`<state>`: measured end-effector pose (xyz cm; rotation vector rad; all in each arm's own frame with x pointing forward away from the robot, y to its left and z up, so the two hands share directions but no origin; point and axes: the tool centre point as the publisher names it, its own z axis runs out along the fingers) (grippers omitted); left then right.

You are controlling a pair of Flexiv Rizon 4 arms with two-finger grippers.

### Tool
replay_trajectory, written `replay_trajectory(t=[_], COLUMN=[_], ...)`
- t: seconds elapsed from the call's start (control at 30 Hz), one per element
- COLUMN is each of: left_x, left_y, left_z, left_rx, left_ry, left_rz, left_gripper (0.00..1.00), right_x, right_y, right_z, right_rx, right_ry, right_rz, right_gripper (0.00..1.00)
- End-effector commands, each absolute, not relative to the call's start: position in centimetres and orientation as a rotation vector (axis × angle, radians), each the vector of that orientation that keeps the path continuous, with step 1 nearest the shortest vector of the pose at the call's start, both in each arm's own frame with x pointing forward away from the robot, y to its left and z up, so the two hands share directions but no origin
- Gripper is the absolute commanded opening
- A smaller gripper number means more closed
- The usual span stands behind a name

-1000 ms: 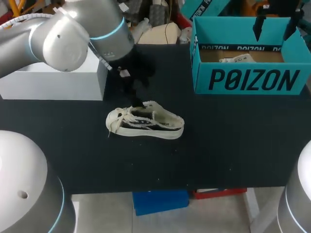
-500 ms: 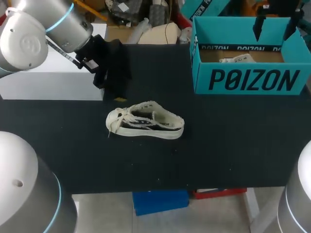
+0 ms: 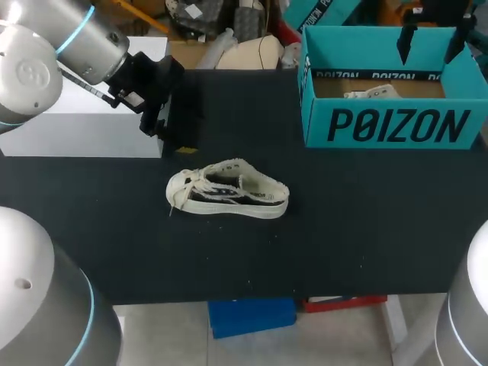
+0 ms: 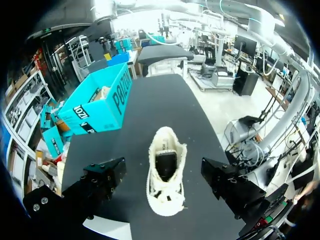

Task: Take the shoe out of the shoebox, open the shoe tongue, remove and reinsert the insole, then place the shoe into the shoebox

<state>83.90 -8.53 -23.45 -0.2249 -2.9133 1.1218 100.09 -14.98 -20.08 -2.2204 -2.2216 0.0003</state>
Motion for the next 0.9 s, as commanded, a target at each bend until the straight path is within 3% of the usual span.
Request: replay_trajectory(t=[0.03,0.9], left_x=[82.9,82.7], left_y=[-6.7,-4.7], left_z=[-24.6,-26.1], left_rx=[-0.221,-0.165], left_ry=[-2.895,-2.941], left_rz=[1.271,1.287], left_gripper=[1.00,1.00], right_x=[100.1,100.5], right_y=[-15.0,-13.4], right_z=[-20.1,-19.3], right_rx=[-2.221,-2.116], right_ry=[-2.221,-2.348], right_rz=[0.001,0.016], right_gripper=[1.00,1.00])
